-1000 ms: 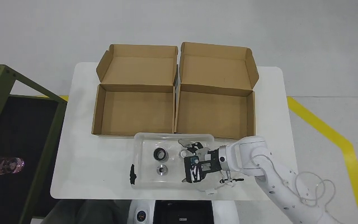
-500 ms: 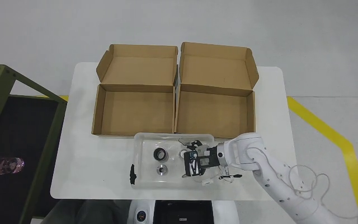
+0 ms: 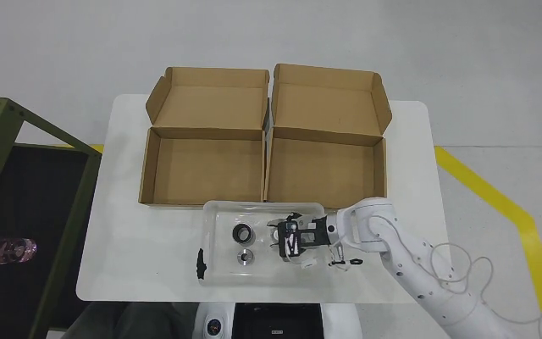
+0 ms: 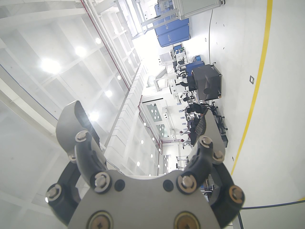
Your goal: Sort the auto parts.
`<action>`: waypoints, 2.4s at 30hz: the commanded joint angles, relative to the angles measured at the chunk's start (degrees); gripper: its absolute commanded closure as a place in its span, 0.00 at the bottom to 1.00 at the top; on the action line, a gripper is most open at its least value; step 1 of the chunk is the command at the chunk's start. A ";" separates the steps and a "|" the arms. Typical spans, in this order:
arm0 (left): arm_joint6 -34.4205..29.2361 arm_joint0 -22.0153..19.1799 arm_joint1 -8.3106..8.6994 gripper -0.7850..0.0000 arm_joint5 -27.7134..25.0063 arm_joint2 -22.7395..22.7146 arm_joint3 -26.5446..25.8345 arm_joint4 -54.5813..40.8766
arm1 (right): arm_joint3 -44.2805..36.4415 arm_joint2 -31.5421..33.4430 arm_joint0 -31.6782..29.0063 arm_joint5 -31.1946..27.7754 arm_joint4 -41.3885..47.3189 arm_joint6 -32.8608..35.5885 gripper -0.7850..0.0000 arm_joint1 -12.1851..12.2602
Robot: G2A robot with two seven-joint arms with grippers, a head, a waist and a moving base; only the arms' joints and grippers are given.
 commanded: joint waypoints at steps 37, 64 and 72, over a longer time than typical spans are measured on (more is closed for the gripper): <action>0.00 0.00 0.00 0.00 0.00 0.00 0.00 0.00 | -11.32 11.14 -1.01 -1.11 5.71 -14.53 1.00 2.16; 0.00 0.00 0.00 0.00 0.00 0.00 0.00 0.00 | 2.22 11.69 5.22 6.02 10.13 -16.82 1.00 1.01; 0.00 0.00 0.00 0.00 0.00 0.00 0.00 0.00 | 10.00 7.77 9.74 8.63 10.13 -16.38 1.00 -0.44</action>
